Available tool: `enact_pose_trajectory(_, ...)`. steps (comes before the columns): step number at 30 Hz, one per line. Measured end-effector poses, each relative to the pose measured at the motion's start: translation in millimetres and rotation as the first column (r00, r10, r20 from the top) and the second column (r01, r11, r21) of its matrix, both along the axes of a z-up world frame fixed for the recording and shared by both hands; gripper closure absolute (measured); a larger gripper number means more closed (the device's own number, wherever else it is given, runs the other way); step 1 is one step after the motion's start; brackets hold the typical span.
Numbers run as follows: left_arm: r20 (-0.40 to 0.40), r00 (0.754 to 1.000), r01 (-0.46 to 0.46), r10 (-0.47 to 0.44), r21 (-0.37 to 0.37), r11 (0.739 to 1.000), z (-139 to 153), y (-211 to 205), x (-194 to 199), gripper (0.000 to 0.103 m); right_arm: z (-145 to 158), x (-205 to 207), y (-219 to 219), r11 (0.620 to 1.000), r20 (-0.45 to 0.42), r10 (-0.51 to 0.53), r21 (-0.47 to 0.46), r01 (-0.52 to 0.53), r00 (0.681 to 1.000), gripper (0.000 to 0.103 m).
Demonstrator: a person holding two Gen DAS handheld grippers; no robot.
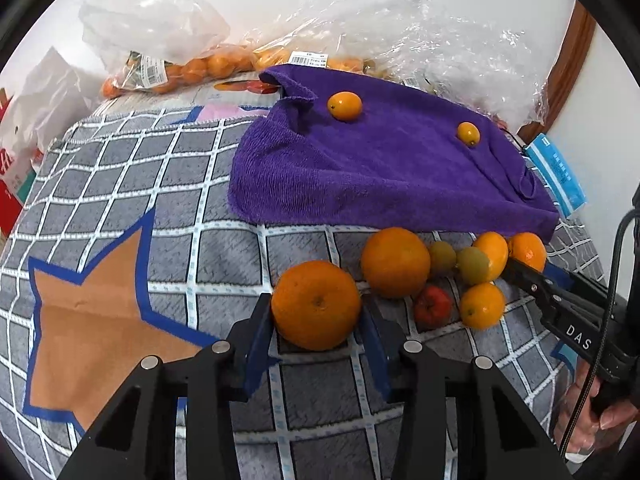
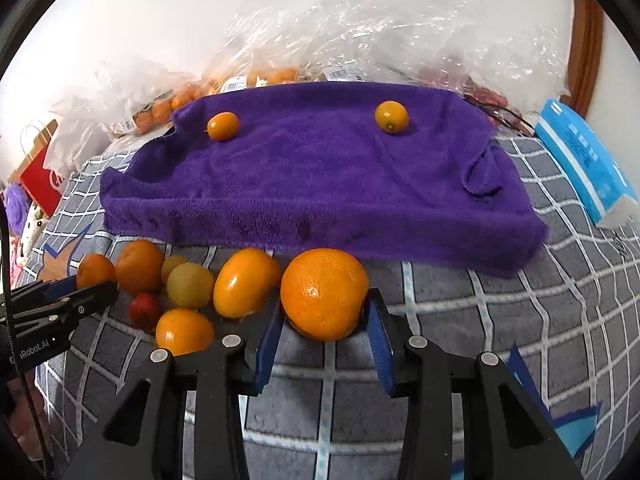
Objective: Organize fruits
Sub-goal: 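Grasp a large orange with the right tool while the left tool grasps an orange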
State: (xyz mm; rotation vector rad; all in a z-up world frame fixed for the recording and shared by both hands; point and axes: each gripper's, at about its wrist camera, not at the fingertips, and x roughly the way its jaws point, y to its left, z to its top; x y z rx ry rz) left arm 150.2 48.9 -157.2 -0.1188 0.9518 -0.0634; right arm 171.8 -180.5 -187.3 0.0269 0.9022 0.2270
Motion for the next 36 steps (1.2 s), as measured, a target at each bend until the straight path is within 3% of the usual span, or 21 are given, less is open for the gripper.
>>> enact_pose_trajectory(20, 0.025, 1.000, 0.019, -0.019, -0.005, 1.000, 26, -18, -40, 0.063, 38, -48, -12, 0.999, 0.036, -0.034, 0.029, 0.033, 0.999, 0.063)
enact_pose_trajectory(36, 0.089, 0.994, 0.061, -0.062, 0.005, 0.998, 78, -36, -62, 0.063, 82, -69, -10, 0.999, 0.089, -0.020, 0.053, 0.015, 0.996, 0.063)
